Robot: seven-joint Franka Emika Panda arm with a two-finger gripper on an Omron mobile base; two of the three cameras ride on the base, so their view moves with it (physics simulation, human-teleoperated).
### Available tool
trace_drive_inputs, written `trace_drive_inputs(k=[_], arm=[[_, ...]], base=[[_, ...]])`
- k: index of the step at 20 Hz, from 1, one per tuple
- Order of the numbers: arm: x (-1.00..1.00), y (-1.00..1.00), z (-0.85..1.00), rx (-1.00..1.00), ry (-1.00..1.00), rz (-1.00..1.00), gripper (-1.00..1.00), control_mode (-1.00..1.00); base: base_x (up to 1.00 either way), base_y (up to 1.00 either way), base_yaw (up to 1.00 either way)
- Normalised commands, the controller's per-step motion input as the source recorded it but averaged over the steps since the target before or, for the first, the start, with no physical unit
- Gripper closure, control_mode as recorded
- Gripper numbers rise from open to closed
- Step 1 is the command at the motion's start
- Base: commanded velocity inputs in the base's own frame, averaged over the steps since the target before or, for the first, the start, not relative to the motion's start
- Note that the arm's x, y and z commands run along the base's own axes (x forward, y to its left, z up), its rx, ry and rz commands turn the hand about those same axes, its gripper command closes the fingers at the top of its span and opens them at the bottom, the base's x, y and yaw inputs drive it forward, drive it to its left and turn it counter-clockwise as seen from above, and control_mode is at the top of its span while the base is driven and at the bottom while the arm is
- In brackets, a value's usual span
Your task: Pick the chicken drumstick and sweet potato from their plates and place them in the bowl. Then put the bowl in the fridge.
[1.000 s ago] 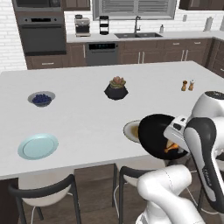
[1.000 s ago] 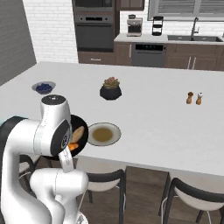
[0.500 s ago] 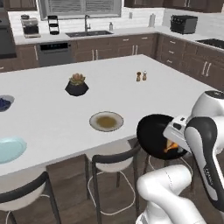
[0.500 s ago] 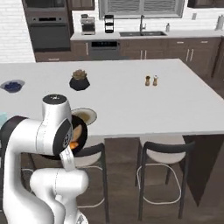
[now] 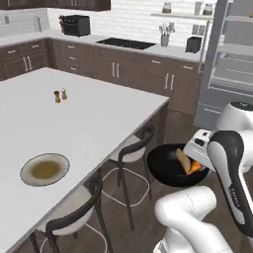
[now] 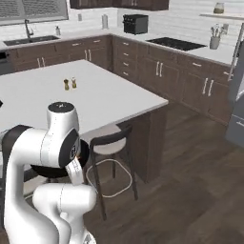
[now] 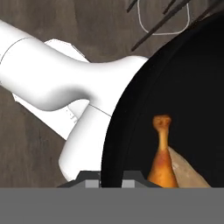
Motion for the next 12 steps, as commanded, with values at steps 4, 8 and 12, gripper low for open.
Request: trace_drive_inputs(k=[4, 8, 12], arm=[[0.0, 0.0, 0.0, 0.0, 0.0, 0.0, 1.0, 1.0], [0.0, 0.0, 0.0, 0.0, 0.0, 0.0, 1.0, 1.0], [0.0, 0.0, 0.0, 0.0, 0.0, 0.0, 1.0, 1.0]], base=[[0.01, 0.16, -0.89], [0.12, 0.01, -0.87], [0.62, 0.0, -0.7]])
